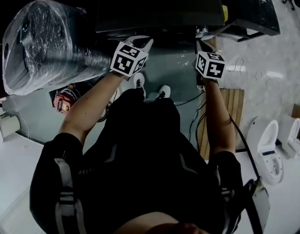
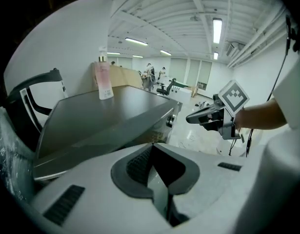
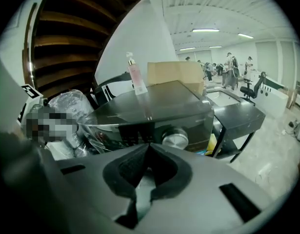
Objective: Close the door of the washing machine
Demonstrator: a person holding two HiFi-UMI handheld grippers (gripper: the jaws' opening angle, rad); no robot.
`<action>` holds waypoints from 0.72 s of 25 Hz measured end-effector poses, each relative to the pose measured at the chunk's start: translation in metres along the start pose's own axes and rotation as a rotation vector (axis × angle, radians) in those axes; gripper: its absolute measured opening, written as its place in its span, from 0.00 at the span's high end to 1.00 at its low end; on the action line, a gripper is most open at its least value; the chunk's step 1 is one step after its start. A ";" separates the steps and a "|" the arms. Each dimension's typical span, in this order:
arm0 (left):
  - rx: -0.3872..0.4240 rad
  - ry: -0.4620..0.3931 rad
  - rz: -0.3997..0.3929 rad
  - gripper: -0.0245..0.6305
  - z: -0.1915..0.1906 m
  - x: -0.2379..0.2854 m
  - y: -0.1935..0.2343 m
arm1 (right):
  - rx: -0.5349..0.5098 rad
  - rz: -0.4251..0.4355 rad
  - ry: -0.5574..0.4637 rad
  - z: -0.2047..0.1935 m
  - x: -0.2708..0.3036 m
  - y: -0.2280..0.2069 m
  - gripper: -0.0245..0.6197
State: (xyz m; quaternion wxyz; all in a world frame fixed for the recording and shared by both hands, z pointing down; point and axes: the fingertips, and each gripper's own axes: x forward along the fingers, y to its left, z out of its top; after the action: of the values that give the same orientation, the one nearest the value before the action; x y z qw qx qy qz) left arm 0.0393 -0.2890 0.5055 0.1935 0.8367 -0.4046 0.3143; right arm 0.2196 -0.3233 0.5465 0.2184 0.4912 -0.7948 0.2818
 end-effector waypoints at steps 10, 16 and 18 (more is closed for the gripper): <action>-0.175 -0.290 0.036 0.96 0.061 -0.106 0.041 | -0.160 0.053 -0.134 0.094 -0.072 0.060 0.95; -0.200 -0.432 0.025 0.96 0.072 -0.189 0.065 | -0.189 0.096 -0.253 0.151 -0.109 0.123 0.95; -0.176 -0.481 0.029 0.96 0.082 -0.217 0.073 | -0.203 0.105 -0.306 0.174 -0.123 0.144 0.95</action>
State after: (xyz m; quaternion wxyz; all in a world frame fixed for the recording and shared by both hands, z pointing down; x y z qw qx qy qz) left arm -0.0921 -0.2597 0.3030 0.1592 0.8614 -0.4768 0.0729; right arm 0.1289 -0.3056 0.3063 0.1281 0.4615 -0.8677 0.1331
